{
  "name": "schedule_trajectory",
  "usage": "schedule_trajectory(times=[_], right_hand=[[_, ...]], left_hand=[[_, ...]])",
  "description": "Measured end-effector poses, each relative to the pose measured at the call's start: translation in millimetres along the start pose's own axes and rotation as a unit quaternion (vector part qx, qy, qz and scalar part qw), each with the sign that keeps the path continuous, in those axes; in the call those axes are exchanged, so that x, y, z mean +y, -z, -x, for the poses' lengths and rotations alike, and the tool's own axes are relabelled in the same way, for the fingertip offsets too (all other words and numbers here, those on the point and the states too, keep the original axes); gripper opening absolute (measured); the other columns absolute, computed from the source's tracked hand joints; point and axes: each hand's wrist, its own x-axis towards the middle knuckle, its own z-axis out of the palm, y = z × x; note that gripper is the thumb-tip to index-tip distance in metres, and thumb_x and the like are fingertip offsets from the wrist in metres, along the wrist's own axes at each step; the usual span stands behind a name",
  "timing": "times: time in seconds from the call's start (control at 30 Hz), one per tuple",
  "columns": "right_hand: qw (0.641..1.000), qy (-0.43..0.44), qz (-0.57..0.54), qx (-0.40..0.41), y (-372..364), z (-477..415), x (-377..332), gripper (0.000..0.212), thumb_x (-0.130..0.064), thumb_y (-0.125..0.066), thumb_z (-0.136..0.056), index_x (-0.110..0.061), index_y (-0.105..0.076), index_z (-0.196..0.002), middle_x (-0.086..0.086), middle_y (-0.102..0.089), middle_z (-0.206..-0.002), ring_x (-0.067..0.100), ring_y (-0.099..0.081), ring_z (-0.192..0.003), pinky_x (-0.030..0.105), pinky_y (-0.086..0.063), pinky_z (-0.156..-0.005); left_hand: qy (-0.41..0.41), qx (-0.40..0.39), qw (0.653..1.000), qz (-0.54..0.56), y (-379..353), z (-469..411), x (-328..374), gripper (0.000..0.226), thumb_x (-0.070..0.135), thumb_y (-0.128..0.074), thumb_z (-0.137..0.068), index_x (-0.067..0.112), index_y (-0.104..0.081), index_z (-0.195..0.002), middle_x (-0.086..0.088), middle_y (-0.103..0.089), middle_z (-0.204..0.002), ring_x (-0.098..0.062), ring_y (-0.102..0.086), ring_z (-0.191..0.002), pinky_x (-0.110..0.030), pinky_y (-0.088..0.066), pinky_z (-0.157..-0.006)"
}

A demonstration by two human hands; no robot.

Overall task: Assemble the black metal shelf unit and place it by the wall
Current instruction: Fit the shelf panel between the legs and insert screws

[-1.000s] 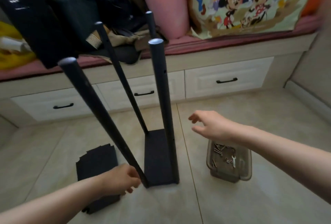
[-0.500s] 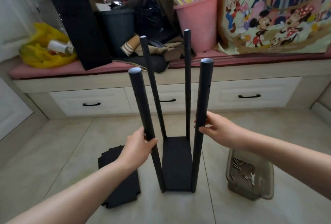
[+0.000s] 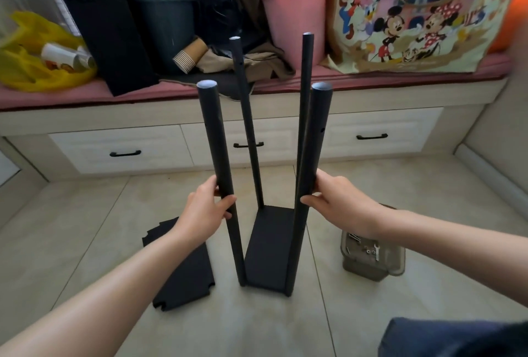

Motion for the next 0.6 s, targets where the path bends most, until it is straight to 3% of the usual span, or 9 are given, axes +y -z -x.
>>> schedule_trajectory(times=[0.17, 0.37, 0.47, 0.53, 0.6], right_hand=[[1.0, 0.027, -0.012, -0.002, -5.8, 11.2, -22.4, 0.013, -0.027, -0.061, -0.097, -0.02, -0.054, -0.105, -0.007, -0.068, -0.099, 0.011, -0.066, -0.093, 0.034, -0.055, -0.086], [0.998, 0.057, -0.021, -0.024, -20.2, 13.9, -49.7, 0.013, -0.027, -0.057, -0.099, -0.02, -0.056, -0.11, -0.004, -0.07, -0.101, 0.009, -0.068, -0.094, 0.029, -0.056, -0.086], [0.996, 0.075, -0.03, -0.029, -29.5, 12.1, -59.7, 0.019, -0.026, -0.057, -0.099, -0.017, -0.056, -0.116, -0.003, -0.07, -0.106, 0.007, -0.067, -0.097, 0.025, -0.055, -0.087], [0.995, 0.084, -0.042, -0.023, -33.8, 8.8, -62.9, 0.024, -0.025, -0.057, -0.099, -0.017, -0.056, -0.122, -0.003, -0.07, -0.112, 0.006, -0.066, -0.1, 0.022, -0.054, -0.088], [0.995, 0.09, -0.048, -0.024, -35.7, 5.8, -65.0, 0.027, -0.025, -0.056, -0.099, -0.017, -0.057, -0.125, -0.003, -0.069, -0.115, 0.005, -0.066, -0.103, 0.021, -0.053, -0.09]], left_hand=[[-0.013, 0.002, 1.0, -0.008, 15.5, -5.0, -0.6, 0.037, 0.019, -0.061, -0.1, 0.019, -0.052, -0.135, -0.004, -0.063, -0.118, -0.02, -0.072, -0.079, -0.038, -0.061, -0.081], [-0.02, 0.023, 0.999, -0.014, 30.4, -7.6, -1.2, 0.037, 0.021, -0.059, -0.101, 0.021, -0.05, -0.137, 0.0, -0.062, -0.119, -0.021, -0.069, -0.084, -0.044, -0.059, -0.086], [-0.014, 0.039, 0.999, 0.005, 33.3, -11.3, -2.7, 0.038, 0.022, -0.059, -0.101, 0.022, -0.05, -0.137, 0.001, -0.062, -0.122, -0.017, -0.066, -0.097, -0.046, -0.058, -0.091], [0.0, 0.041, 0.999, 0.021, 34.4, -12.8, -3.2, 0.04, 0.022, -0.059, -0.101, 0.021, -0.049, -0.139, 0.003, -0.06, -0.128, -0.019, -0.063, -0.109, -0.042, -0.054, -0.097], [0.01, 0.038, 0.999, 0.035, 34.5, -12.7, -3.9, 0.042, 0.019, -0.057, -0.102, 0.017, -0.046, -0.143, 0.003, -0.055, -0.134, -0.019, -0.062, -0.108, -0.029, -0.051, -0.09]])
